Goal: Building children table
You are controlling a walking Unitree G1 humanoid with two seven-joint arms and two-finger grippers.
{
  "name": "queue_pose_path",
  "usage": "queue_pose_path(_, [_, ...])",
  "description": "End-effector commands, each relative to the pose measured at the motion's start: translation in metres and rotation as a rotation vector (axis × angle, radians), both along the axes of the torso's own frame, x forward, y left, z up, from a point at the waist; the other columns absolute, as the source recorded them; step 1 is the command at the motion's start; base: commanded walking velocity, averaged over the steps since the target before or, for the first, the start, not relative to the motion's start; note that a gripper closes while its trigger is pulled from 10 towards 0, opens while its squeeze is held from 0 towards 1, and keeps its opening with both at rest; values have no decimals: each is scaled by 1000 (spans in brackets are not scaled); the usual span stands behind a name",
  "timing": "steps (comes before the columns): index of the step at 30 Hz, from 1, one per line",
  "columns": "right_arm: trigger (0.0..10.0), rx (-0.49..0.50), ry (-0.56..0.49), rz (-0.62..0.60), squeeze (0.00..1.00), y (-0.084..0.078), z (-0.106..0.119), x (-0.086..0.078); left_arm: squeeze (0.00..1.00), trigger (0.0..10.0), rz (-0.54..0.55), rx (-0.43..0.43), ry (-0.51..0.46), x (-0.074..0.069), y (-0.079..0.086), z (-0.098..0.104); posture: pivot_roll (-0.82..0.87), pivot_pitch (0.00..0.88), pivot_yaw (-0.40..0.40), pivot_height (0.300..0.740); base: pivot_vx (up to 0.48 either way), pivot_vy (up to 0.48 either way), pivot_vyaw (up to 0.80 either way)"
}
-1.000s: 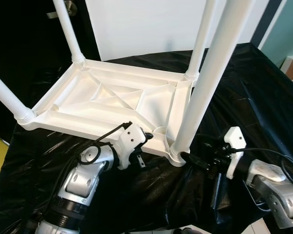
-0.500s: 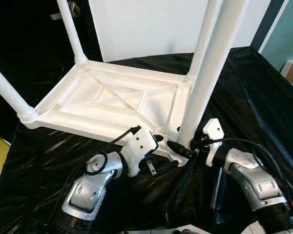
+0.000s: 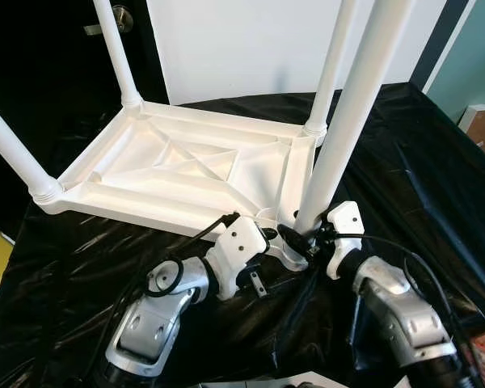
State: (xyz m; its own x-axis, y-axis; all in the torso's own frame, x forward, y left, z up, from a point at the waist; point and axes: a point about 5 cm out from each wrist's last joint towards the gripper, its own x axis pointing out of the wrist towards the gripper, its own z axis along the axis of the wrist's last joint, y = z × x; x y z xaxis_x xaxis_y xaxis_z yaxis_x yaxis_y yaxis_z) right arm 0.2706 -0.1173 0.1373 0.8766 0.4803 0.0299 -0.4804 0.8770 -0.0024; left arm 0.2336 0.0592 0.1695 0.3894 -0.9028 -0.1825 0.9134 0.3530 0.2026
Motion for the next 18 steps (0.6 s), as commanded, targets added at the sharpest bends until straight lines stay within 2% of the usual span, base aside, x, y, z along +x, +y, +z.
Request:
queue_pose_path(1, [0, 18, 59, -92, 0, -4, -9, 0, 0, 10000, 126, -19, -14, 2, 1, 0, 6, 79, -19, 740, 0, 0, 0])
queue_pose_path(4, [0, 18, 59, -92, 0, -4, -9, 0, 0, 10000, 126, -19, -14, 2, 1, 0, 6, 79, -19, 740, 0, 0, 0])
queue_pose_path(5, [10000, 39, 67, -160, 0, 0, -10, -1, 0, 10000, 131, -22, -9, 1, 0, 0, 9, 82, -15, 740, 0, 0, 0])
queue_pose_path(9, [10000, 66, 50, -171, 0, 6, -9, 1, 0, 10000, 162, -32, -31, 5, -3, 3, -3, 83, 5, 740, 0, 0, 0])
queue_pose_path(10, [10000, 71, 32, -154, 1000, 6, -6, 3, 0, 10000, 176, -32, -43, 7, -2, 5, -6, 81, 8, 740, 0, 0, 0])
queue_pose_path(18, [10000, 70, -11, -50, 1000, -7, 6, 2, 0, 10000, 209, -11, -86, 12, 10, 7, -29, 76, 19, 740, 0, 0, 0])
